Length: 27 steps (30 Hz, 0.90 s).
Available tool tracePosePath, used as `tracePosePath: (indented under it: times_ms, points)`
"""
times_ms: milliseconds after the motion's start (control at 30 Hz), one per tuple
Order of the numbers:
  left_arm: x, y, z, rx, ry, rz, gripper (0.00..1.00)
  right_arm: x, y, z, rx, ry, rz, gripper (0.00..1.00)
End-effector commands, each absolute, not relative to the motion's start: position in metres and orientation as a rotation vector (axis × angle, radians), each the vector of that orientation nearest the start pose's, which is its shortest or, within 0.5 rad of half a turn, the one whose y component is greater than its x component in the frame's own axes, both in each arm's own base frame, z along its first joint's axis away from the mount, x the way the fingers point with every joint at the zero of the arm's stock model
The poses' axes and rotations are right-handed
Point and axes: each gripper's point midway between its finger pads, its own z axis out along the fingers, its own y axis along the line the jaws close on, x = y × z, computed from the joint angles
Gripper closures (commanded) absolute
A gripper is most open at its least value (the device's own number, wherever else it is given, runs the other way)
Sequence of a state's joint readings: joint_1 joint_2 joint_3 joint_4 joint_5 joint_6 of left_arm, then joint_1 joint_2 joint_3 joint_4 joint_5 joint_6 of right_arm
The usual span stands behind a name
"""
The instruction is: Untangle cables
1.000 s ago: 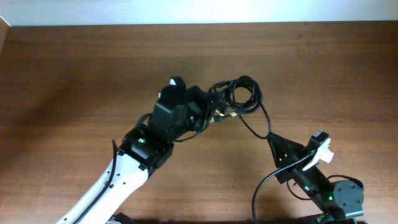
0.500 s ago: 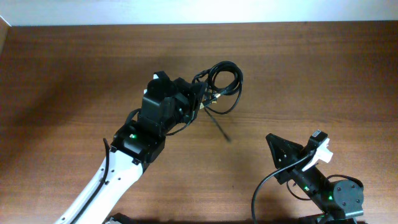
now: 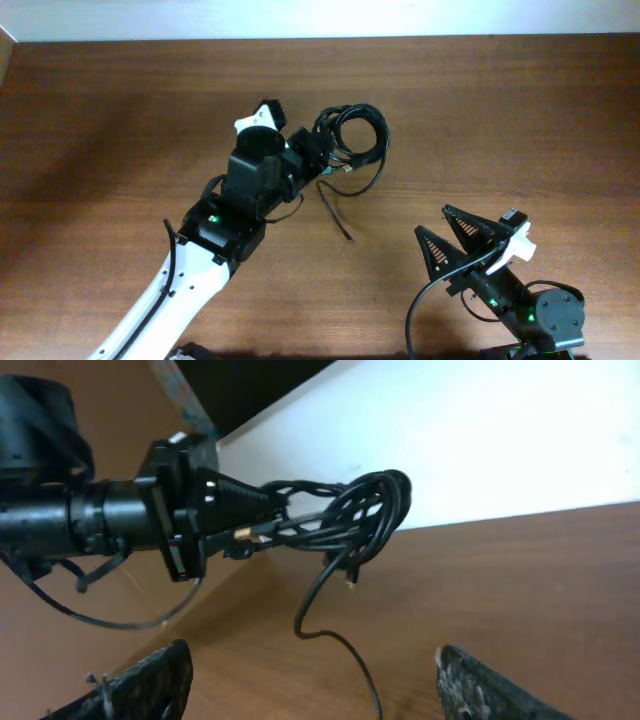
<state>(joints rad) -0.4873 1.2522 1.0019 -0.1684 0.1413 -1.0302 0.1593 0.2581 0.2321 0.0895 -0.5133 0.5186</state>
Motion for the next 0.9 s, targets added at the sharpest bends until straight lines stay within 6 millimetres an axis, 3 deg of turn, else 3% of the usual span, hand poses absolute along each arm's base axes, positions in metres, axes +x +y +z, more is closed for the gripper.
tracePosePath:
  times_ms: [0, 133, 200, 400, 667, 867]
  points:
    - [0.351, -0.221, 0.278, 0.028, 2.045, -0.879, 1.0, 0.219, 0.117, 0.257, -0.111, 1.567, 0.924, 0.21]
    - [0.338, -0.24, 0.299, 0.38, 1.91, -0.862, 1.0, 0.219, 0.117, 0.257, -0.095, 1.582, 0.937, 0.19]
    - [0.335, -0.241, 0.312, 0.395, 1.86, -0.884, 1.0, 0.219, 0.117, 0.258, -0.088, 1.604, 0.938, 0.19]
    - [0.33, -0.238, 0.323, 0.426, 1.817, -0.857, 1.0, 0.218, 0.12, 0.259, -0.067, 1.747, 0.954, 0.19]
    - [0.326, -0.236, 0.328, 0.426, 1.809, -0.859, 1.0, 0.208, 0.124, 0.279, -0.101, 1.876, 0.944, 0.18]
    - [0.314, -0.228, 0.351, 0.423, 1.744, -0.859, 1.0, 0.204, 0.122, 0.3, -0.099, 1.958, 0.921, 0.18]
